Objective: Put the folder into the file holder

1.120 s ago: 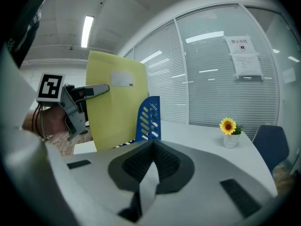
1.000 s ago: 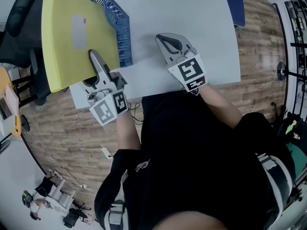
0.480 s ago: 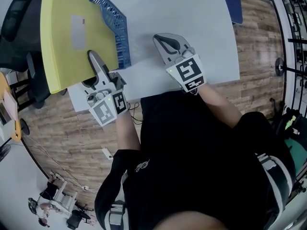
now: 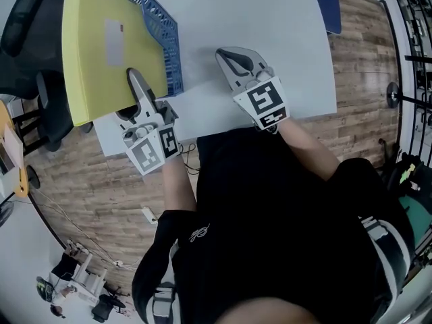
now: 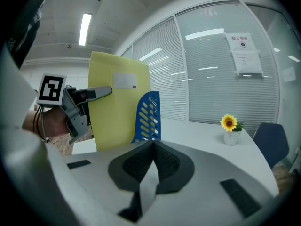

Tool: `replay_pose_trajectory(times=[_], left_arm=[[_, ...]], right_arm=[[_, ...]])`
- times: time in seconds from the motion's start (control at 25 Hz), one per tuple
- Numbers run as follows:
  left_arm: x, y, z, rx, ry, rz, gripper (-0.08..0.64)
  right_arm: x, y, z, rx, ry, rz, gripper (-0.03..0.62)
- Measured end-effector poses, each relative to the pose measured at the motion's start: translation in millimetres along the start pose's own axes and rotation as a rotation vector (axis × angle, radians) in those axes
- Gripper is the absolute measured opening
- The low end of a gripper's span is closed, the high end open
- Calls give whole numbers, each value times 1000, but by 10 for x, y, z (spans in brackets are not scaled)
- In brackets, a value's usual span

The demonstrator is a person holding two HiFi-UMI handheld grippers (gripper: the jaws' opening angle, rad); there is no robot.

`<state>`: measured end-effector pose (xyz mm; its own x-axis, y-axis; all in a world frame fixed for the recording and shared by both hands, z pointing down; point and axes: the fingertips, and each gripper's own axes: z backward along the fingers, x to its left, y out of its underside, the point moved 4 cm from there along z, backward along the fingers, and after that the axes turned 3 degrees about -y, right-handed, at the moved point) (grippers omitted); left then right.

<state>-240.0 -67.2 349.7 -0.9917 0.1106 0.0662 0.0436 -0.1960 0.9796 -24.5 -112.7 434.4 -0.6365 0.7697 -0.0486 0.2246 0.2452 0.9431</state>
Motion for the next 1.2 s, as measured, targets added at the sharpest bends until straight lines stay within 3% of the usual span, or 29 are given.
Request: replay_pose_trajectory(times=[1.2], left_arm=[[-24, 354, 98, 138, 12, 5, 184]], right_arm=[[75, 22, -58, 3, -26, -5, 5]])
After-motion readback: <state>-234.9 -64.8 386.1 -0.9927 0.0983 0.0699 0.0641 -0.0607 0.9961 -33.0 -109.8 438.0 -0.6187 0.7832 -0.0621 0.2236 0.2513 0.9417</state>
